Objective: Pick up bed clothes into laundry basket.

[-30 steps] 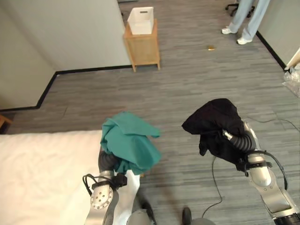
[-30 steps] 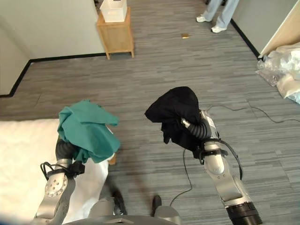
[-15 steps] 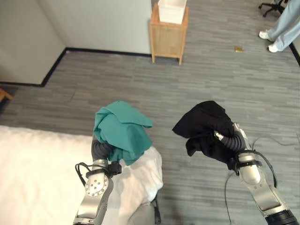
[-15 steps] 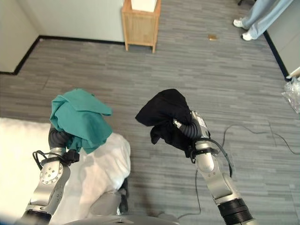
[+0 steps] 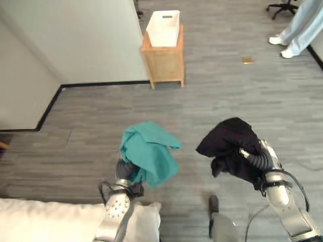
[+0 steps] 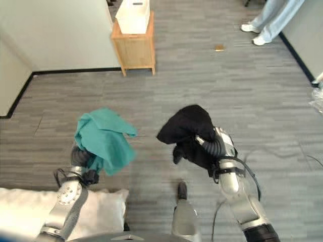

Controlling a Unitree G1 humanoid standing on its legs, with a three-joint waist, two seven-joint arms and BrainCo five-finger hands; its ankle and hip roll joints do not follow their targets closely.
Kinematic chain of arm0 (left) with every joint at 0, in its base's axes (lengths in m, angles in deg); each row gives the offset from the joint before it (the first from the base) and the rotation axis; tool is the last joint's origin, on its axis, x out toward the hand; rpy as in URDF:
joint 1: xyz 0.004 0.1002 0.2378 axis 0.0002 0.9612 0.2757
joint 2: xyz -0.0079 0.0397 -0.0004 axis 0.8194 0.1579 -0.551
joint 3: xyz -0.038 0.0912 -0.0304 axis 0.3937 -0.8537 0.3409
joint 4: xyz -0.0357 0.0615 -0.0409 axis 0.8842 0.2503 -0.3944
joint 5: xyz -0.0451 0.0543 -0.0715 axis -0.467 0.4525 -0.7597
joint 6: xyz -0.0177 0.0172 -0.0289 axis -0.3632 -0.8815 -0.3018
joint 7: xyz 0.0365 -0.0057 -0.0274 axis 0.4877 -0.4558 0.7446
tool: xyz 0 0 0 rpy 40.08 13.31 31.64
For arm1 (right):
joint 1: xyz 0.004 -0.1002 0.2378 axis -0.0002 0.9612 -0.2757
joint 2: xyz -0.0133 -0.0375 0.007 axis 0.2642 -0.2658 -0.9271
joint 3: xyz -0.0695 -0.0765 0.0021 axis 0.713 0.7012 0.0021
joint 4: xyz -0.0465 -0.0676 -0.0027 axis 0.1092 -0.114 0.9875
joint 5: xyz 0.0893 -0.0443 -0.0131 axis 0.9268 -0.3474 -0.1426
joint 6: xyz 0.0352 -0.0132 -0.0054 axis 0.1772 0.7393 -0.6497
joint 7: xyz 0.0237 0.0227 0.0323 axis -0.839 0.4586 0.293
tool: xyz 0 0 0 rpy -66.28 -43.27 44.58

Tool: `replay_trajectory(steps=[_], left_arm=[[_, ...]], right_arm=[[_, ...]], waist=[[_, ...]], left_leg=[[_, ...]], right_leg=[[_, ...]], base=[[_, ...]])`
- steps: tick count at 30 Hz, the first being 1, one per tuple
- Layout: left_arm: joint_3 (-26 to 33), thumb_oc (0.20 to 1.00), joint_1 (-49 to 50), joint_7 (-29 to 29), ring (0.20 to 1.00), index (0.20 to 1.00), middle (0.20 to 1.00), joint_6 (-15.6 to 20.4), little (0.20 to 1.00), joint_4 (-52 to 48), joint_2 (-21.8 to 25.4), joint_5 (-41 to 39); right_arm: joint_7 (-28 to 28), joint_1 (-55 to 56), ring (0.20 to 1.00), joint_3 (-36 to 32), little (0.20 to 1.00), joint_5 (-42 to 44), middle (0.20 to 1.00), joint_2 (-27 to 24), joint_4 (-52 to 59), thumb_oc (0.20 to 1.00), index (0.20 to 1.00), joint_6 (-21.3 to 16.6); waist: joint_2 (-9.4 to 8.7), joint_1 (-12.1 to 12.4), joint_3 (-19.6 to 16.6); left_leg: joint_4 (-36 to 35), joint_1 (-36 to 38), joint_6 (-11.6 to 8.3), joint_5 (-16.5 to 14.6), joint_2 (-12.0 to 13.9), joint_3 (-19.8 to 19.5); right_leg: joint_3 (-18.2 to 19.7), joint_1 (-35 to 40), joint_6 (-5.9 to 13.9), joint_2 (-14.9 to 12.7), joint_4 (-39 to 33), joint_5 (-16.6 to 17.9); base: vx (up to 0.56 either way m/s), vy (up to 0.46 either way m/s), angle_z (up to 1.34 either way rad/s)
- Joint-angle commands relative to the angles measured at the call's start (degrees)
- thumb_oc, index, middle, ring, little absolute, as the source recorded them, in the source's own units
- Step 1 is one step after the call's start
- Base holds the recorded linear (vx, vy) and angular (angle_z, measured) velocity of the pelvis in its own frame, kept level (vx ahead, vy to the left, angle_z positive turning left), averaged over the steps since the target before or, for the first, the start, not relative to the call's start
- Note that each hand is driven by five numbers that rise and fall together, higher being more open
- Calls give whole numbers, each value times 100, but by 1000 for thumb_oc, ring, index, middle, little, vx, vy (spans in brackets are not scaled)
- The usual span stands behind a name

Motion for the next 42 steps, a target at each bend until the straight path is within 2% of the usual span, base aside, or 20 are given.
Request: replay_trajectory(steps=[1,5,6,7,8,9,10,11,13,15,17,20,26,30,33,34,35,36,40,42], left_arm=[[233,200,-468,-40,200,200,200,447,200,-465,296,202],[161,200,-369,-41,200,200,200,443,200,-423,95,234],[128,200,-413,-2,200,200,200,456,200,-383,36,155],[113,200,-510,22,200,200,200,466,200,-423,28,70],[117,200,-517,23,200,200,200,465,200,-422,33,70],[143,200,-558,37,200,200,200,512,200,-451,78,80],[147,200,-561,38,200,200,200,511,200,-453,85,81],[166,200,-549,22,200,200,200,512,200,-506,103,92],[189,200,-469,-7,200,200,200,481,200,-550,75,79],[247,200,-290,3,200,200,200,447,200,-597,18,82],[275,200,-160,3,200,200,200,412,200,-617,-63,85],[269,200,-120,38,200,200,200,368,200,-573,-133,59],[376,200,133,68,200,200,200,326,200,-663,-102,99],[267,200,0,26,200,200,200,257,200,-617,48,158],[71,200,-288,22,200,200,200,171,200,-567,274,318],[72,200,-295,23,200,200,200,172,200,-563,276,318],[46,200,-410,82,200,200,200,160,200,-548,344,396],[34,200,-476,93,200,200,200,174,200,-533,356,394],[45,200,-608,90,200,200,200,204,200,-491,340,373],[85,200,-645,37,200,200,200,257,200,-473,342,328]], right_arm=[[-206,-438,200,-182,200,-209,200,11,616,200,200,-330],[-98,-302,200,-160,200,-151,200,1,584,200,200,-385],[-98,-312,200,-125,200,-67,200,-11,519,200,200,-390],[-83,-328,200,-174,200,63,200,-54,580,200,200,-365],[-82,-336,200,-174,200,64,200,-50,580,200,200,-365],[-129,-449,200,-195,200,152,200,-76,588,200,200,-364],[-130,-457,200,-193,200,153,200,-69,584,200,200,-364],[-143,-515,200,-208,200,209,200,-90,566,200,200,-322],[-138,-507,200,-243,200,241,200,-117,575,200,200,-290],[-90,-484,200,-248,200,240,200,-174,590,200,200,-301],[-52,-455,200,-244,200,244,200,-236,550,200,200,-312],[-86,-437,200,-249,200,272,200,-270,460,200,200,-306],[-10,-301,200,-235,200,272,200,-140,472,200,200,-270],[30,-208,200,-223,200,265,200,8,369,200,200,-229],[-15,-284,200,-226,200,138,200,84,368,200,200,-218],[-15,-290,200,-225,200,138,200,87,365,200,200,-218],[-46,-429,200,-196,200,122,200,111,371,200,200,-242],[-59,-492,200,-182,200,111,200,119,389,200,200,-246],[-122,-576,200,-223,200,206,200,92,480,200,200,-299],[-170,-624,200,-263,200,360,200,107,511,200,200,-317]], waist=[[-109,-138,-15],[2,-134,-69],[11,-110,-19],[-78,-39,156],[-100,-59,134],[-286,-1,214],[-279,4,220],[-330,51,241],[-260,85,224],[-139,164,162],[32,254,83],[103,359,60],[100,647,-136],[-137,702,-369],[-303,530,-308],[-317,544,-315],[-239,410,-178],[-175,350,-110],[-28,101,103],[-33,-8,126]], left_leg=[[-218,376,370,-203,-577,-141],[421,637,233,-147,-563,-342],[1167,343,64,117,-479,-333],[2774,-364,-263,731,-279,-195],[2797,-425,-258,751,-300,-215],[3772,-850,-342,1015,48,317],[3831,-882,-345,991,74,316],[3988,-1141,-329,1042,461,829],[3394,-1287,-237,944,616,1122],[2252,-1387,-90,848,342,1110],[808,-1327,-63,1195,150,974],[-93,-1492,-73,1591,166,845],[-218,-1866,-124,1946,262,780],[-218,-1652,103,1863,140,1068],[-218,-1253,466,1290,-222,1067],[-218,-1261,475,1284,-236,1086],[-218,-991,573,1048,-216,1101],[-218,-853,598,956,-221,1114],[-218,-503,543,741,-273,974],[-218,-353,436,646,-284,836]], right_leg=[[-13,-133,604,-147,-896,-154],[-229,361,489,-172,-896,39],[-290,601,396,-193,-894,-11],[-416,987,201,-289,-897,-195],[-430,950,198,-314,-897,-178],[-487,1267,-21,-395,-897,-438],[-482,1259,-27,-377,-897,-439],[-517,1489,-146,-367,-897,-615],[-569,1755,-165,-286,-897,-811],[-560,1934,-86,-214,-897,-978],[-568,2184,26,-155,-897,-1139],[-599,2456,49,-104,-897,-1316],[-202,3196,61,1,-897,-1714],[-81,3166,258,-295,-423,-1657],[89,2319,737,-550,1393,-801],[113,2279,747,-570,1440,-825],[215,1586,906,-553,2423,-287],[225,1197,878,-552,2588,-318],[113,678,489,-166,1801,-1149],[206,680,336,-167,228,-990]], base=[[765,-337,36],[405,-233,47],[274,-281,21],[261,-283,22],[358,-423,24],[207,-237,48],[442,-353,56],[338,-151,29],[432,-97,-2],[402,75,-5],[434,135,-30],[370,24,-26],[578,30,-24],[444,88,-48],[339,134,-26],[215,109,9],[219,98,9],[218,93,-1],[259,-7,-9],[291,-165,37]])
